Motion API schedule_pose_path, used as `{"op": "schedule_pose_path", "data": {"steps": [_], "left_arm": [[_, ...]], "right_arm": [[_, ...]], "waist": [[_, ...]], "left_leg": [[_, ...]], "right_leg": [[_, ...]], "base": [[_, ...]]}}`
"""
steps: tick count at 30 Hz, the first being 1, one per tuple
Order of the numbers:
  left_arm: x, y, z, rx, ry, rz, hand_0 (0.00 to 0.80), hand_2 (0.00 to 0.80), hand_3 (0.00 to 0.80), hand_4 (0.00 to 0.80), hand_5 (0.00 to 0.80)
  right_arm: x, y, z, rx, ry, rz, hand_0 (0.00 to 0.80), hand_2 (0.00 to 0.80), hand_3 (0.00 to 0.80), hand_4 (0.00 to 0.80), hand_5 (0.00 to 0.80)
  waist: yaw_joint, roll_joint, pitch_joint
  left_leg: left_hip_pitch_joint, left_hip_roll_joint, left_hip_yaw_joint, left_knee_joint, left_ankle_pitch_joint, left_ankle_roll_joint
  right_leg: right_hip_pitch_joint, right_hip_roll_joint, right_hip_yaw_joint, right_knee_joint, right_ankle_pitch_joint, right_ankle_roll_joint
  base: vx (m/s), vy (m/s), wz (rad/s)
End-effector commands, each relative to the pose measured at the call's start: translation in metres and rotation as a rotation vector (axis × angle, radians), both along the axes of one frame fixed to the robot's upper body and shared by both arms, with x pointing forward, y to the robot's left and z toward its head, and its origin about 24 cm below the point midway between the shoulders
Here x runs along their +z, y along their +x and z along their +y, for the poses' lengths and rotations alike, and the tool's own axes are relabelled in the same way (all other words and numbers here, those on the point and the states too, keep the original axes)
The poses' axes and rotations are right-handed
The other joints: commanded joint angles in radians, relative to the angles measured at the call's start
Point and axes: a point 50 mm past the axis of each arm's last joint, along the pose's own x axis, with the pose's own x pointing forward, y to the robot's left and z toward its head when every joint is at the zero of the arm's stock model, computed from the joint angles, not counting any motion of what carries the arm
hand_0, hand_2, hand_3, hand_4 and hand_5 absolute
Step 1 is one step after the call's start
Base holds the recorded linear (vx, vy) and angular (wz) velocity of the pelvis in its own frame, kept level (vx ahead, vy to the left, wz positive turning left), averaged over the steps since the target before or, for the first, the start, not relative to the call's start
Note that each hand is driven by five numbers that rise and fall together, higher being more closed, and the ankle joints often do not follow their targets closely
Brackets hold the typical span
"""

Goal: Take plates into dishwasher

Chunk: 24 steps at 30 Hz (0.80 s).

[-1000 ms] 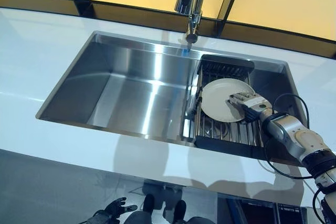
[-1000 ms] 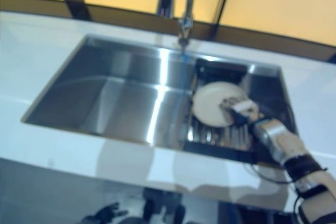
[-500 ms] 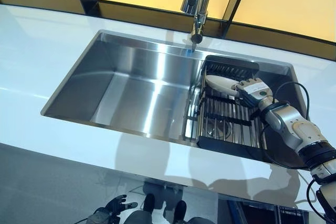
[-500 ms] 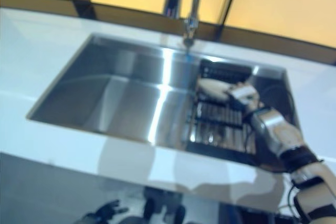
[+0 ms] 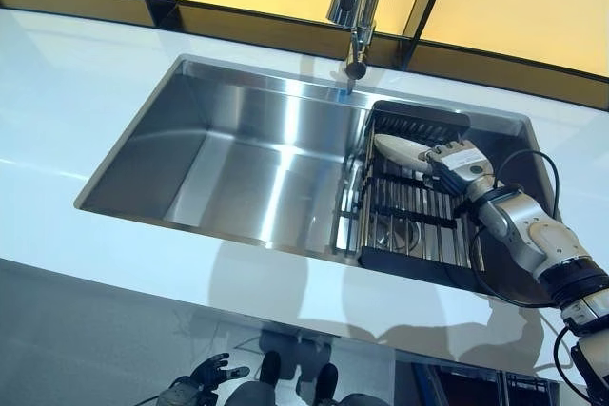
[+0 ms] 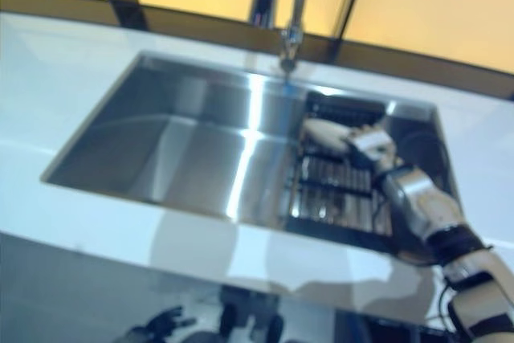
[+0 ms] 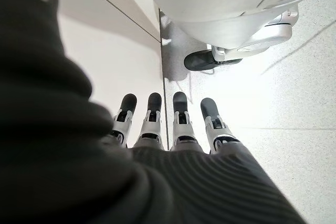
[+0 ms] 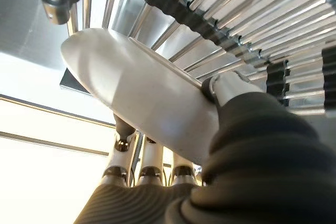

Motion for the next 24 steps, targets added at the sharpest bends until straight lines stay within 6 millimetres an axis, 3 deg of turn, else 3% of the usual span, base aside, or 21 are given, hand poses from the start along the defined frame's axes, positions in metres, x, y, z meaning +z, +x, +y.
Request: {"op": "schedule_pose_path", "data": {"steps": [1,14,24], "left_arm": [[-0.003,0.000,-0.010,0.013,-0.032,-0.006,0.000,0.000,0.000,0.000,0.000],[-0.008,-0.017,-0.011,0.034,-0.036,0.031,0.000,0.000,0.000,0.000,0.000],[-0.011,-0.029,-0.008,0.059,-0.031,0.059,0.000,0.000,0.000,0.000,0.000]], "right_arm": [[0.030,-0.001,-0.014,-0.068,0.076,-0.145,0.800,0.800,0.800,0.800,0.800],[0.057,-0.014,-0.032,-0.097,0.082,-0.281,0.800,0.800,0.800,0.800,0.800],[0.100,-0.042,-0.034,-0.006,0.089,-0.544,0.800,0.800,0.800,0.800,0.800]], "waist": [[0.007,0.006,-0.044],[-0.009,0.007,-0.087],[-0.042,0.011,-0.125]], "left_leg": [[0.026,-0.008,0.056,-0.003,-0.110,0.051],[0.051,-0.010,0.058,-0.003,-0.122,0.050],[0.072,-0.011,0.074,-0.003,-0.138,0.054]], "right_leg": [[-0.014,0.015,0.048,0.082,-0.104,0.010],[0.015,0.016,0.056,0.065,-0.104,0.012],[0.030,0.016,0.081,0.063,-0.106,0.020]], "base": [[0.000,0.000,0.00],[0.000,0.000,0.00],[-0.006,0.022,-0.02]]}}
